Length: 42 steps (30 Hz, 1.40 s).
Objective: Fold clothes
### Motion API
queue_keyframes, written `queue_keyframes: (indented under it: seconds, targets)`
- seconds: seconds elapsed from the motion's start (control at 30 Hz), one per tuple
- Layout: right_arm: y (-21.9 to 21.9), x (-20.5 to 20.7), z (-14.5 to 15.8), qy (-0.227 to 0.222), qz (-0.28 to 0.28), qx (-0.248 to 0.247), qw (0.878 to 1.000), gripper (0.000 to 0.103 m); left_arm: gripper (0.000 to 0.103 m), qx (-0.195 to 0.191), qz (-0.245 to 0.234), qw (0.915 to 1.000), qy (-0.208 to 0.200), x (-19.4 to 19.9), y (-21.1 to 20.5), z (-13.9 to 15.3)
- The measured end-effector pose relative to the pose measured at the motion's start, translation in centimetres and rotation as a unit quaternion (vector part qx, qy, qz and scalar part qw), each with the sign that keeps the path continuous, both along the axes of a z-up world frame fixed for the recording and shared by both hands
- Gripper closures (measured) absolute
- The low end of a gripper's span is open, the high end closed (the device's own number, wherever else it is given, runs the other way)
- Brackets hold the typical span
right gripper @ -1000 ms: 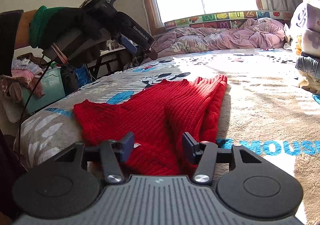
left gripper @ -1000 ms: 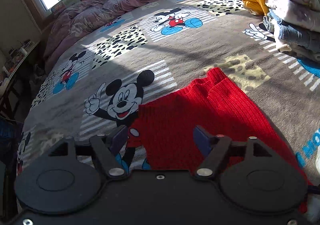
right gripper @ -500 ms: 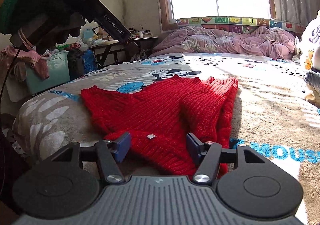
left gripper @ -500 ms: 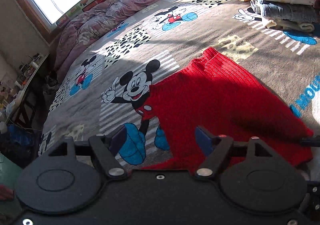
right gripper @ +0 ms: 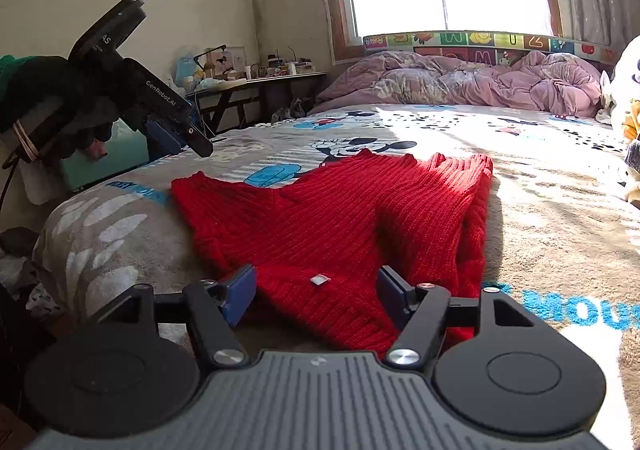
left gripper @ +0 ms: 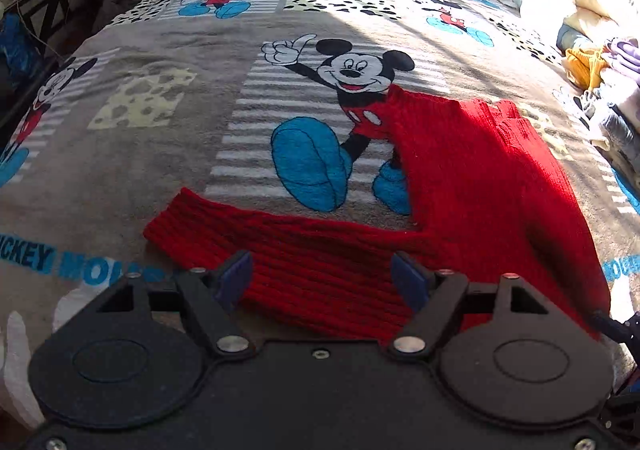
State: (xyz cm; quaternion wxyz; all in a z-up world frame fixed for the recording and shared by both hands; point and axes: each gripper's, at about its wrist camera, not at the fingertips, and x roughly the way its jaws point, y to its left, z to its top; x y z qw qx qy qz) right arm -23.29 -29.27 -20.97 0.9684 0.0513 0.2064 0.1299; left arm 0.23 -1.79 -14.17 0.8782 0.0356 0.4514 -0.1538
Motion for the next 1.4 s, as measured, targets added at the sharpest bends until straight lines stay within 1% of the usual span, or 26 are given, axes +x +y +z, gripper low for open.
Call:
queue_keyframes:
  seconds: [0.1,0.17,0.27,0.43,0.5,0.6,0.7,0.73,0.77,0.8,0.83,0.87,0.9,0.93,0.97,1.03,1.13,1.2,1.4]
  targets:
    - [0.3,0.4,0.0,0.001,0.004,0.003,1.0,0.034,0.026,-0.039,0.063,0.9971,0.02,1.1,4.2,-1.0]
    - [0.5,0.7,-0.1,0.003,0.006,0.007,1.0,0.033,0.026,-0.068,0.088,0.9933,0.032,1.5,6.4,-1.6]
    - [0.6,1.2,-0.2,0.006,0.005,0.013,1.0,0.033,0.026,-0.122,0.112,0.9848,0.05,2.1,8.8,-2.5]
    - [0.6,1.6,-0.5,0.011,0.003,0.014,1.0,0.032,0.026,-0.141,0.134,0.9793,0.058,3.7,9.2,-3.4]
    - [0.7,1.6,-0.7,0.013,0.001,0.013,1.0,0.032,0.026,-0.153,0.145,0.975,0.071,4.4,9.2,-4.2]
    - [0.4,1.5,-0.6,0.012,-0.005,0.017,1.0,0.032,0.024,-0.152,0.169,0.9696,0.09,5.2,8.7,-5.7]
    - [-0.1,1.5,-0.7,0.013,-0.013,0.023,1.0,0.031,0.023,-0.144,0.187,0.9695,0.066,4.8,7.7,-6.3]
    - [-0.4,1.6,-0.7,0.014,-0.016,0.028,0.999,0.031,0.024,-0.142,0.192,0.9695,0.055,4.6,7.3,-6.2]
    - [-0.5,1.7,-0.7,0.014,-0.019,0.031,0.999,0.031,0.032,-0.14,0.197,0.9694,0.044,4.5,7.0,-6.2]
    - [-0.7,1.7,-0.7,0.014,-0.021,0.035,0.999,0.031,0.052,-0.138,0.199,0.9696,0.035,4.3,6.6,-6.1]
    - [-0.9,1.7,-0.7,0.013,-0.023,0.041,0.999,0.031,0.066,-0.138,0.193,0.9709,0.031,4.4,6.3,-5.8]
    - [-1.1,1.6,-0.6,0.012,-0.024,0.044,0.999,0.031,0.089,-0.138,0.187,0.9723,0.027,4.4,5.9,-5.4]
    - [-1.2,1.6,-0.6,0.011,-0.026,0.047,0.998,0.031,0.092,-0.139,0.179,0.9738,0.02,4.4,5.5,-4.9]
    - [-1.4,1.6,-0.6,0.01,-0.027,0.051,0.998,0.031,0.092,-0.145,0.167,0.9752,0.006,4.4,4.6,-3.9]
    - [-1.6,1.6,-0.5,0.008,-0.028,0.054,0.998,0.031,0.094,-0.159,0.156,0.9749,-0.002,4.3,3.9,-3.1]
    - [-1.9,1.6,-0.4,0.006,-0.031,0.062,0.998,0.031,0.095,-0.178,0.126,0.9757,-0.019,4.0,1.7,-1.1]
    - [-2.4,1.6,-0.2,0.0,-0.035,0.075,0.997,0.031,0.095,-0.187,0.058,0.9797,-0.044,2.9,-3.3,1.8]
    - [-2.8,1.4,-0.1,-0.003,-0.038,0.081,0.996,0.031,0.095,-0.194,0.013,0.9794,-0.053,1.8,-6.8,3.3]
    - [-4.2,0.8,0.1,-0.012,-0.05,0.109,0.993,0.031,0.096,-0.191,-0.088,0.9755,-0.066,-0.9,-15.0,5.1]
